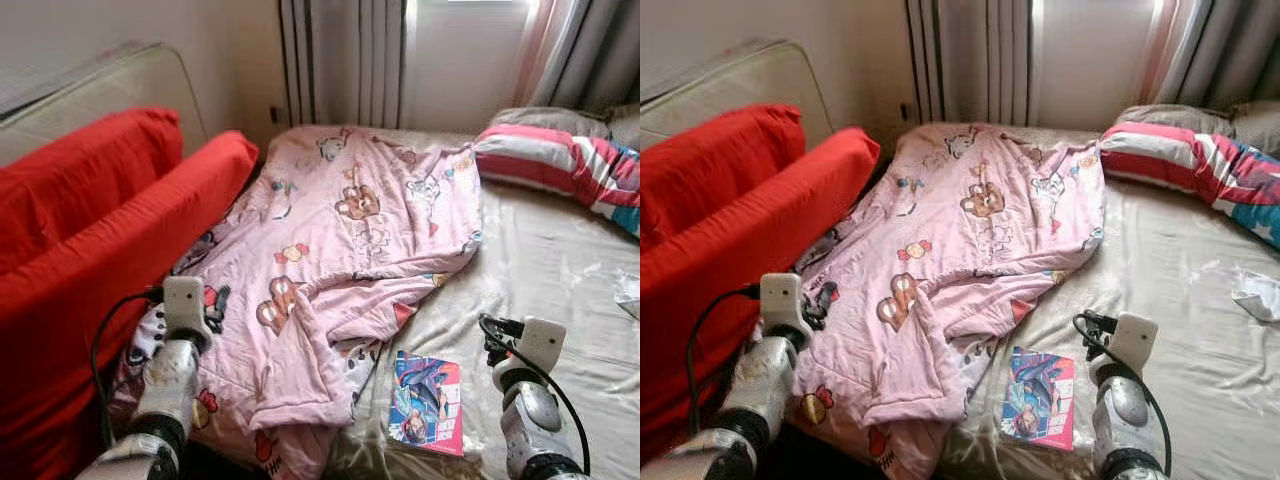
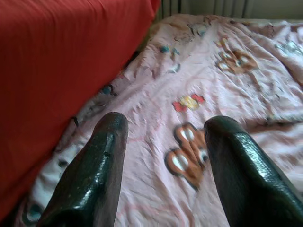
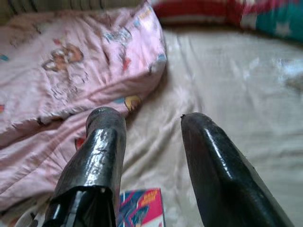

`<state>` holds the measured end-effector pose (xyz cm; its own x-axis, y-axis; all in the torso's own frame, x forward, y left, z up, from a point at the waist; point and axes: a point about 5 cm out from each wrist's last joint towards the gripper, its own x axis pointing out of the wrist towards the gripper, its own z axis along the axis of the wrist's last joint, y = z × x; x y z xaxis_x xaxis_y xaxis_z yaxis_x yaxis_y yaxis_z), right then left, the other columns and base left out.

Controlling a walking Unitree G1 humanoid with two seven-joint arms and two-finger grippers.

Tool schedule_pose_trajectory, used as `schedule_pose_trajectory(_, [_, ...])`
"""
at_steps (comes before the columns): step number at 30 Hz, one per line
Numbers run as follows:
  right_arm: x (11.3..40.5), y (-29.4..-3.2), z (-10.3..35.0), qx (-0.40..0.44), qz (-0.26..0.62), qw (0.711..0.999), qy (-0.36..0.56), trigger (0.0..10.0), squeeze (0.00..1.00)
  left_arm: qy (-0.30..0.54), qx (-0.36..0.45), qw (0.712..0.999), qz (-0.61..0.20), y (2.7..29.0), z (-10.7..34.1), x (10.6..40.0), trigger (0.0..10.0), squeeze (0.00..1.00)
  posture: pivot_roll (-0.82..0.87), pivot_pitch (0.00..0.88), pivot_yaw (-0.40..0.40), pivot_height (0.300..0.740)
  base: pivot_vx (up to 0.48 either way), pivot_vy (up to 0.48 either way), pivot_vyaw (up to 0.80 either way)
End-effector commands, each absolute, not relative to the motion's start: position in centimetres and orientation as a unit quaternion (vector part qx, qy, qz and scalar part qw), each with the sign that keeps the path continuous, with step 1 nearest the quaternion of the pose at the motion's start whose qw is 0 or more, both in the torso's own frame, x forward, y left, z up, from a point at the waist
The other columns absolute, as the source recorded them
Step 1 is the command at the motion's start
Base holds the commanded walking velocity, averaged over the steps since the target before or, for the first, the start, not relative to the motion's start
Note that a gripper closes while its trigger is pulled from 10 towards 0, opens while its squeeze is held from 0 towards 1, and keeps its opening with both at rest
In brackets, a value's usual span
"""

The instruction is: Clean up the room

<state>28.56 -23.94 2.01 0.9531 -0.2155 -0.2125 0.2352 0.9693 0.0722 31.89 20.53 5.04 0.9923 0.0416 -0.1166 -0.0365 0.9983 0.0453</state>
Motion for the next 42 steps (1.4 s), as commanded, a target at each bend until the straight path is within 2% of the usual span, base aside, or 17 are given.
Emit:
schedule_pose_trajectory(1, [28.7, -23.1, 2.8, 0.018, -0.074, 0.995, 0.066, 10.0, 0.00, 0.049, 0.026, 0.998, 0.020, 20.5, 4.8, 31.4, 10.0, 0.00, -0.11, 0.000, 0.022, 0.740, 0.000, 0.000, 0.00])
schedule_pose_trajectory(5, [27.7, -22.3, 3.1, -0.015, -0.041, 0.999, 0.026, 10.0, 0.00, 0.030, 0.036, 0.999, 0.013, 20.1, 4.7, 30.7, 10.0, 0.00, -0.12, 0.000, 0.010, 0.740, 0.000, 0.000, 0.00])
schedule_pose_trajectory(11, [26.1, -21.5, 2.6, -0.019, -0.028, 0.999, 0.008, 10.0, 0.00, 0.021, 0.045, 0.998, 0.027, 20.8, 4.0, 29.1, 10.0, 0.00, -0.09, 0.000, 0.005, 0.740, 0.000, 0.000, 0.00])
schedule_pose_trajectory(17, [23.9, -21.9, 2.6, -0.010, -0.090, 0.996, -0.014, 10.0, 0.00, 0.010, 0.043, 0.999, 0.029, 21.5, 3.8, 27.2, 10.0, 0.00, -0.08, 0.025, 0.020, 0.740, 0.000, 0.000, 0.00])
schedule_pose_trajectory(22, [21.8, -22.7, 1.5, -0.003, -0.131, 0.991, 0.015, 10.0, 0.00, 0.028, 0.046, 0.998, 0.020, 21.6, 3.3, 26.5, 10.0, 0.00, -0.09, 0.042, 0.041, 0.740, 0.000, 0.000, 0.00])
schedule_pose_trajectory(25, [21.2, -23.7, 1.2, 0.004, -0.161, 0.987, 0.028, 10.0, 0.00, 0.036, 0.050, 0.998, 0.013, 21.5, 3.2, 26.4, 10.0, 0.00, -0.10, 0.063, 0.045, 0.740, 0.000, 0.000, 0.00])
schedule_pose_trajectory(34, [21.3, -24.3, 1.8, -0.012, -0.162, 0.986, 0.048, 10.0, 0.00, 0.038, 0.053, 0.998, 0.005, 21.5, 3.6, 26.2, 10.0, 0.00, -0.10, 0.111, 0.034, 0.740, 0.000, 0.000, 0.00])
schedule_pose_trajectory(42, [21.0, -24.1, 2.0, -0.026, -0.164, 0.985, 0.054, 10.0, 0.00, 0.028, 0.055, 0.998, 0.012, 21.8, 4.7, 26.4, 10.0, 0.00, -0.10, 0.127, 0.033, 0.690, 0.000, 0.000, 0.00])
